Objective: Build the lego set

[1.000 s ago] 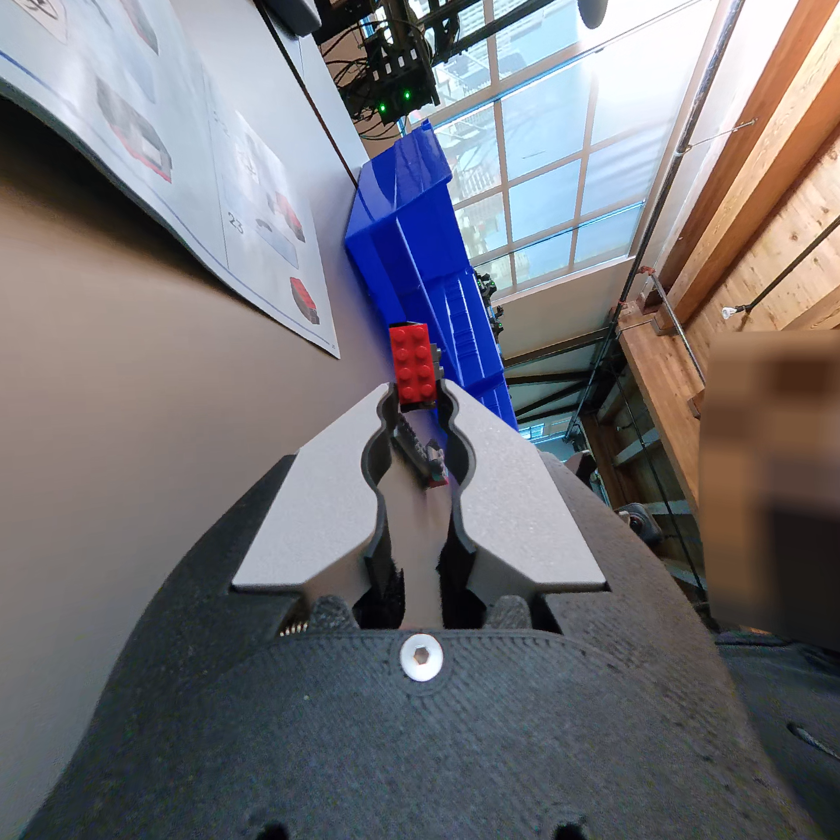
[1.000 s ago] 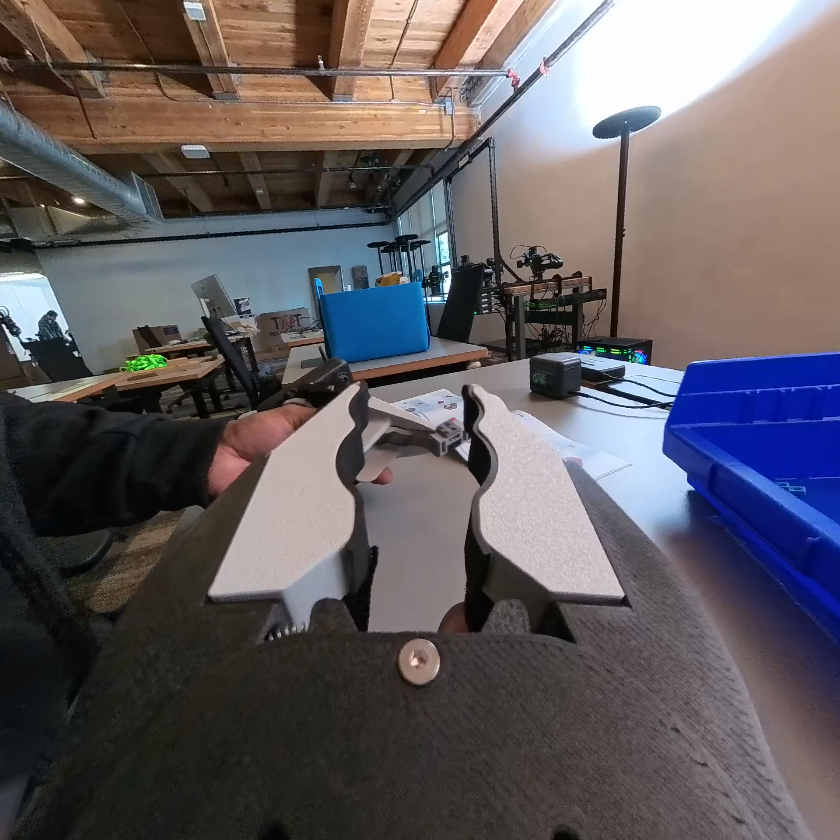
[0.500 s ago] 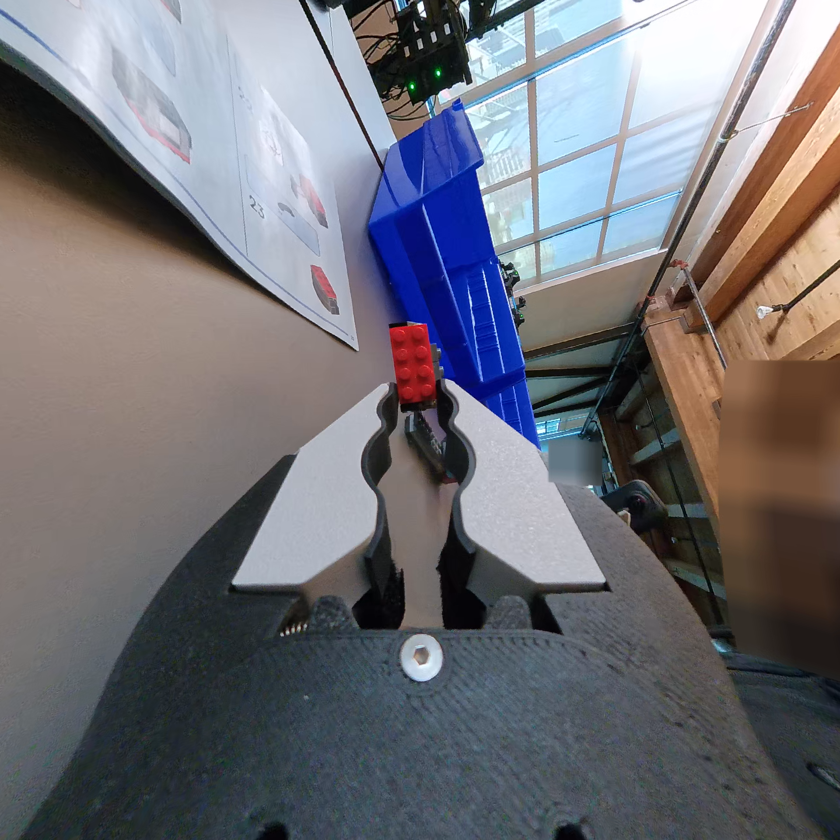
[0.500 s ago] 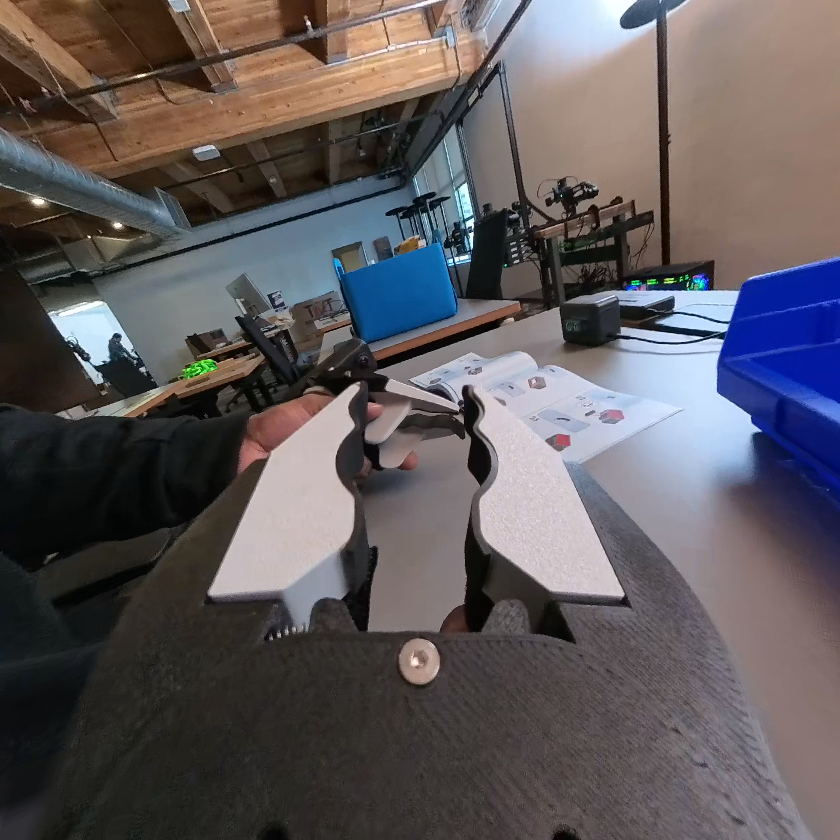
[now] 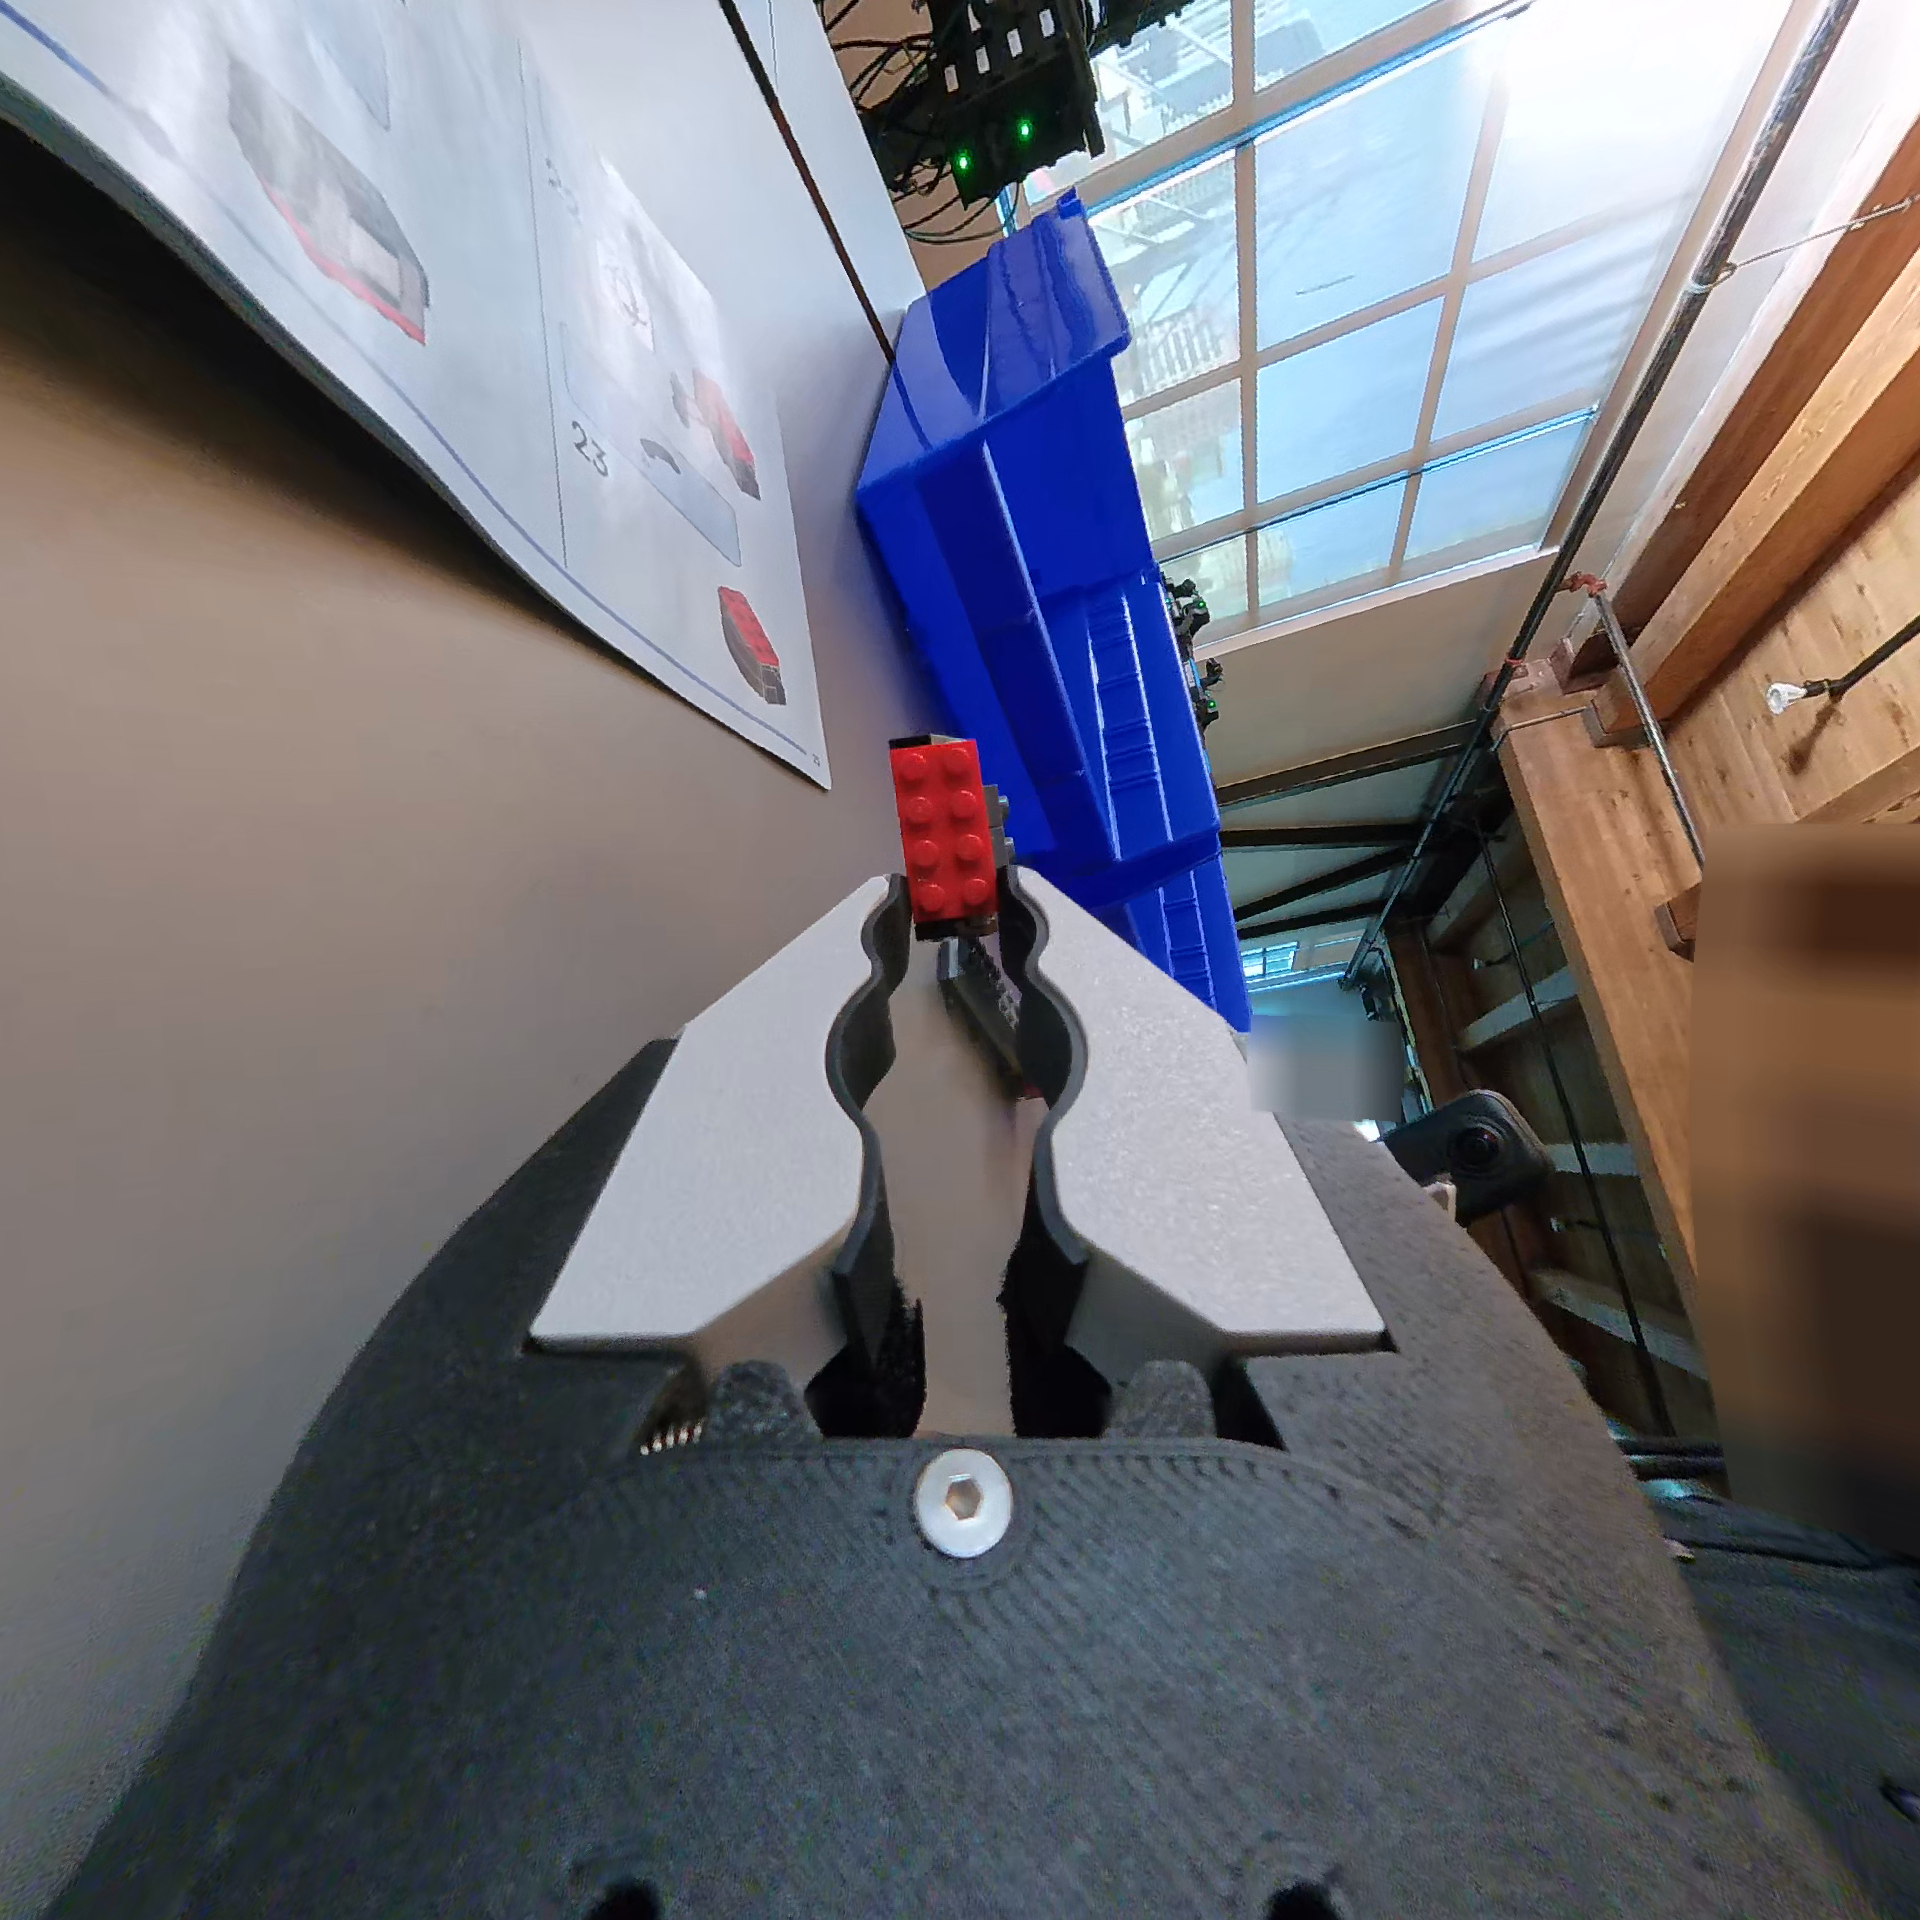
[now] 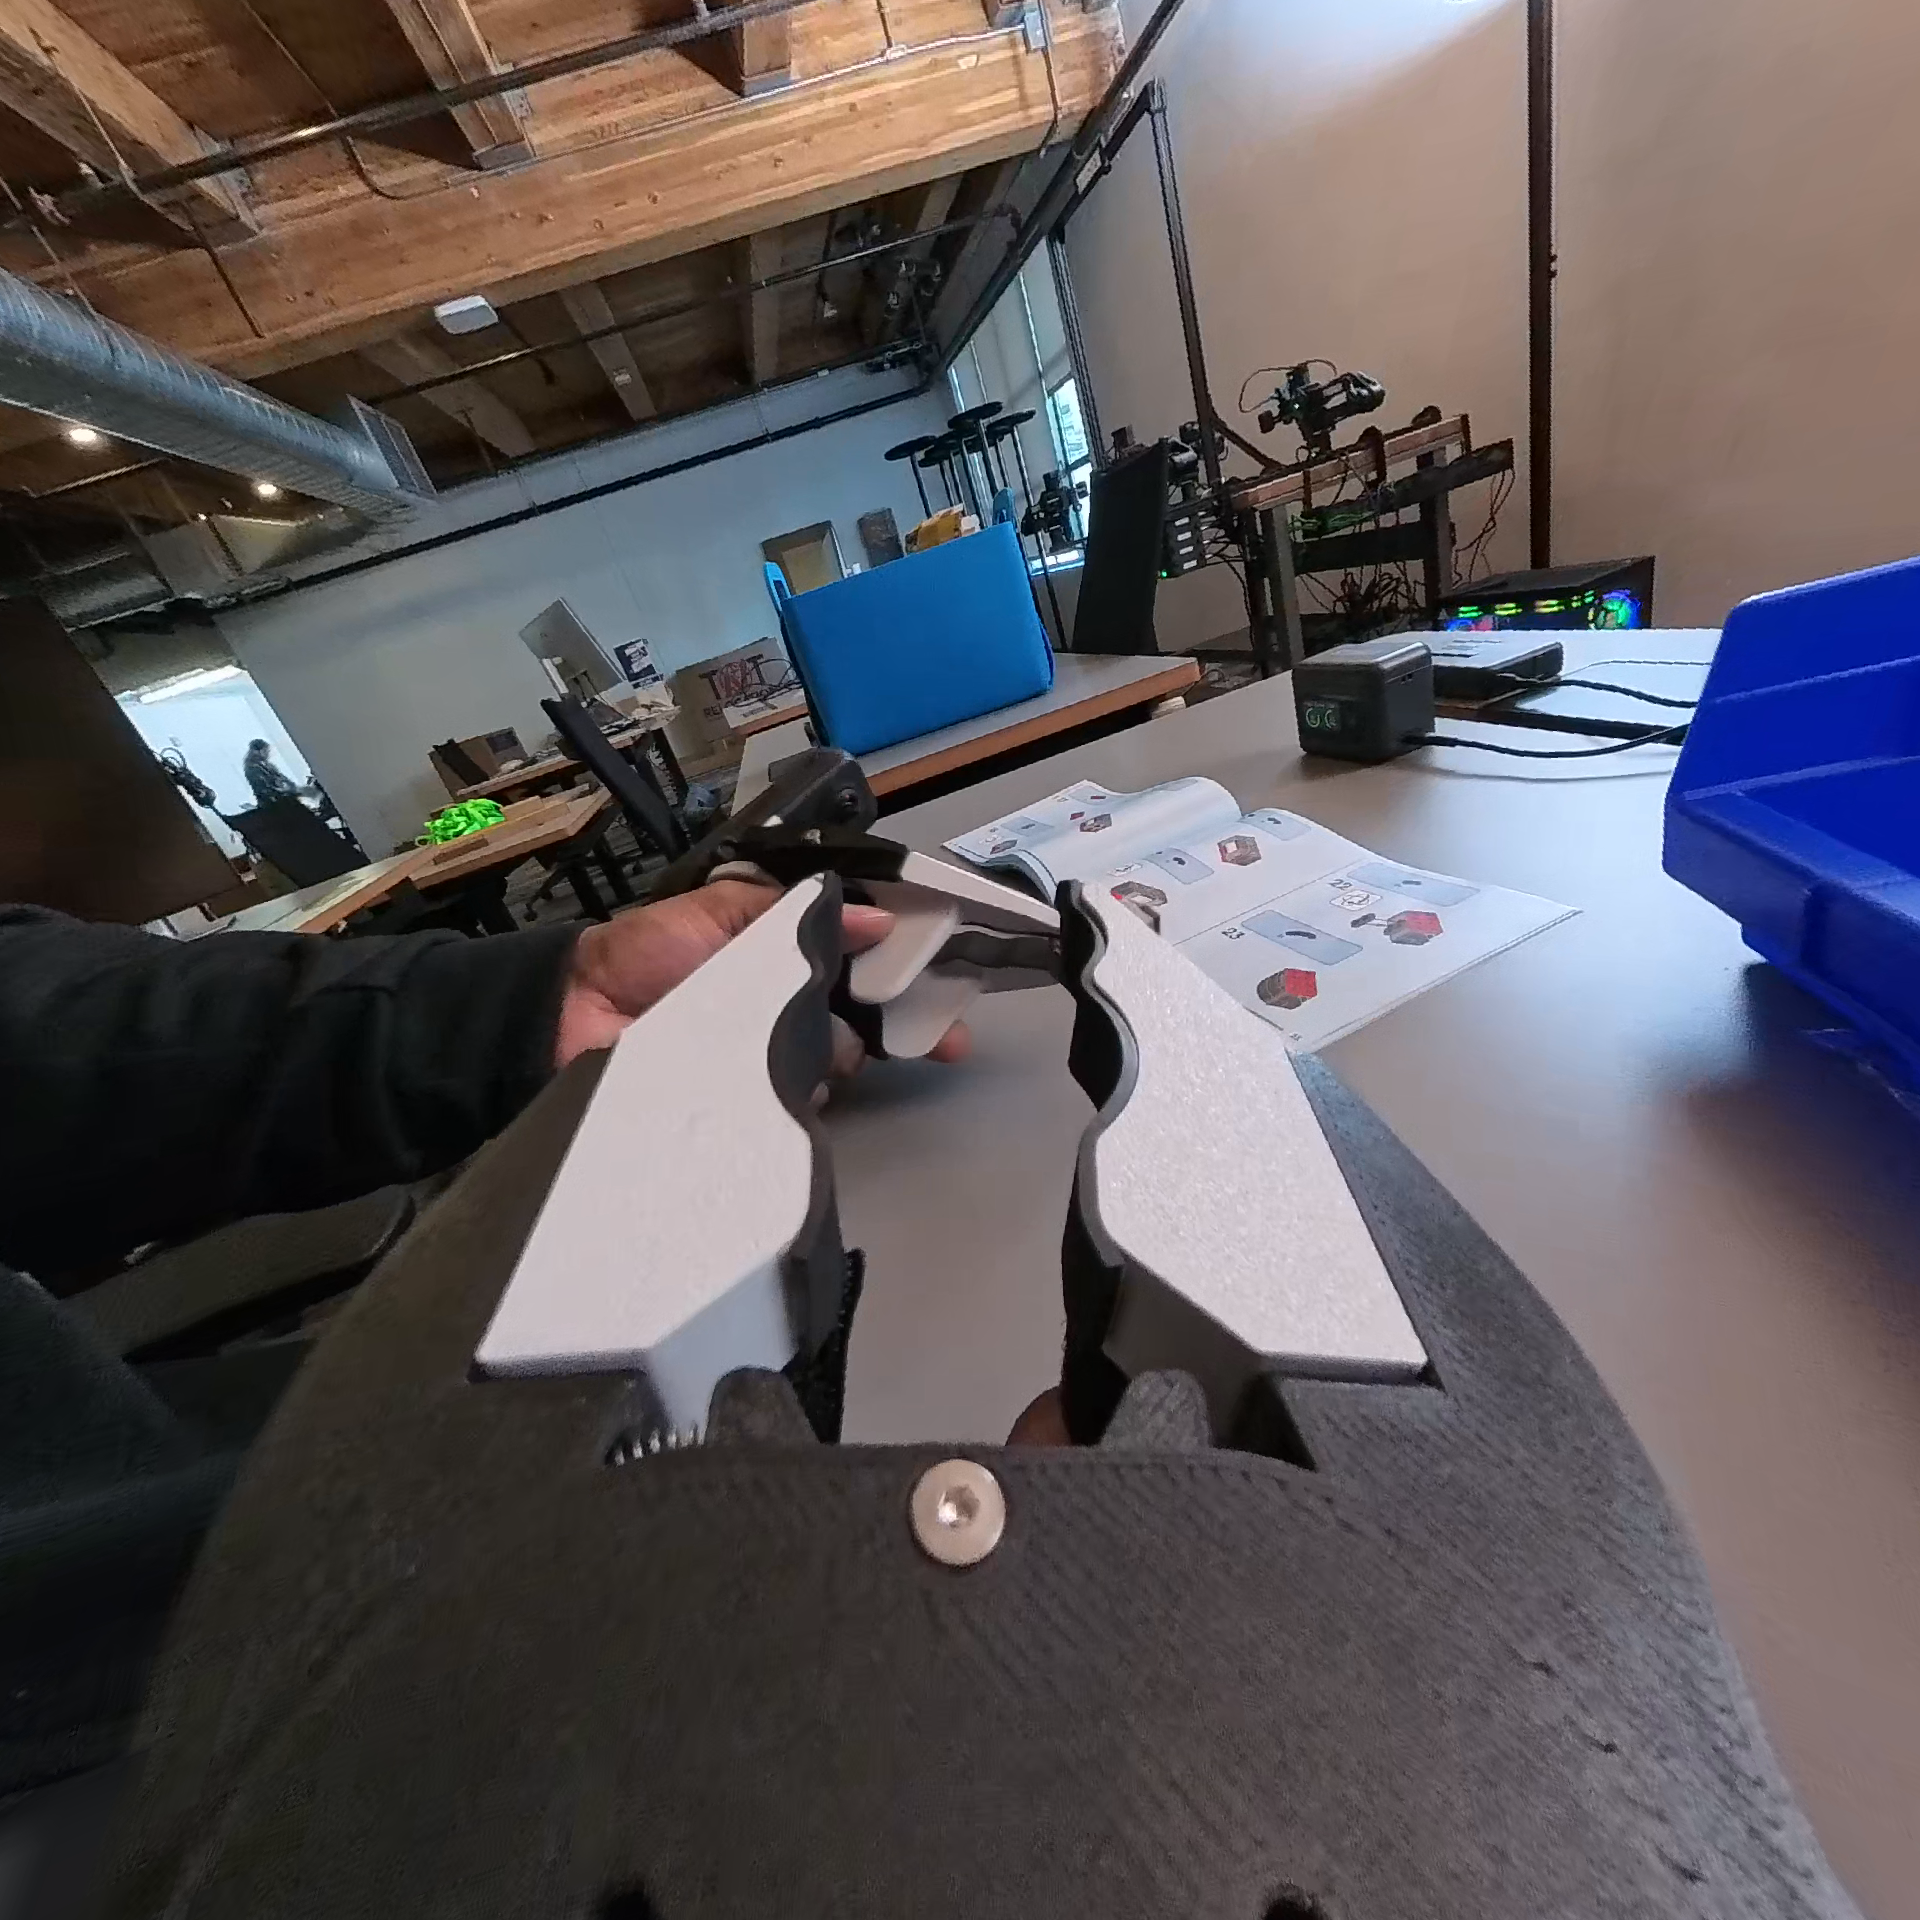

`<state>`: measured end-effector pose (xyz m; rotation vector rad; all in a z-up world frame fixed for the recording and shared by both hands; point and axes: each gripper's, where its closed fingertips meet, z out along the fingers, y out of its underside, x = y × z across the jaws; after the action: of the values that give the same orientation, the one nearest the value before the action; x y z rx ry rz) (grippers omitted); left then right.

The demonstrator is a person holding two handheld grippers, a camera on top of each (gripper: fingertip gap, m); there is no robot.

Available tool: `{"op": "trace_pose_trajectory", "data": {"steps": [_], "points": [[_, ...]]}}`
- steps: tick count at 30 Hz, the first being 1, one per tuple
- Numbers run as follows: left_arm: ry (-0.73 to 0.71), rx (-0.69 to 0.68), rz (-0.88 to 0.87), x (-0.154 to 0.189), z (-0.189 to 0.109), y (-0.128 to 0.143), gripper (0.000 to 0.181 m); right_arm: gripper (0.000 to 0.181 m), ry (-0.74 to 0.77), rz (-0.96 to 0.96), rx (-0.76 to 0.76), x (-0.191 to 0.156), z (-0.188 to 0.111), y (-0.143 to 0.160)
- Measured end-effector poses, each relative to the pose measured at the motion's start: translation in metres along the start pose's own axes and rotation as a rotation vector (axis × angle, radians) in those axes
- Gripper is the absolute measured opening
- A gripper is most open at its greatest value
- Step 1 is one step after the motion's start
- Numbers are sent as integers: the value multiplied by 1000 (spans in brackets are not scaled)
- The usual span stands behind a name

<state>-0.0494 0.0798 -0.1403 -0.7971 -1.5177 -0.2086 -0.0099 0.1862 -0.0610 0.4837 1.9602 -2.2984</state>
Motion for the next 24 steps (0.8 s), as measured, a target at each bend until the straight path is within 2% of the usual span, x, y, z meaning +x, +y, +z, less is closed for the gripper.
{"op": "trace_pose_trajectory", "data": {"steps": [12,24], "points": [[77,24,-54,6,-7,-5,16,39,34,18,-66,6,7,9],[125,-34,-105,8,-6,1,16,39,88,78,-153,20,21,23]]}}
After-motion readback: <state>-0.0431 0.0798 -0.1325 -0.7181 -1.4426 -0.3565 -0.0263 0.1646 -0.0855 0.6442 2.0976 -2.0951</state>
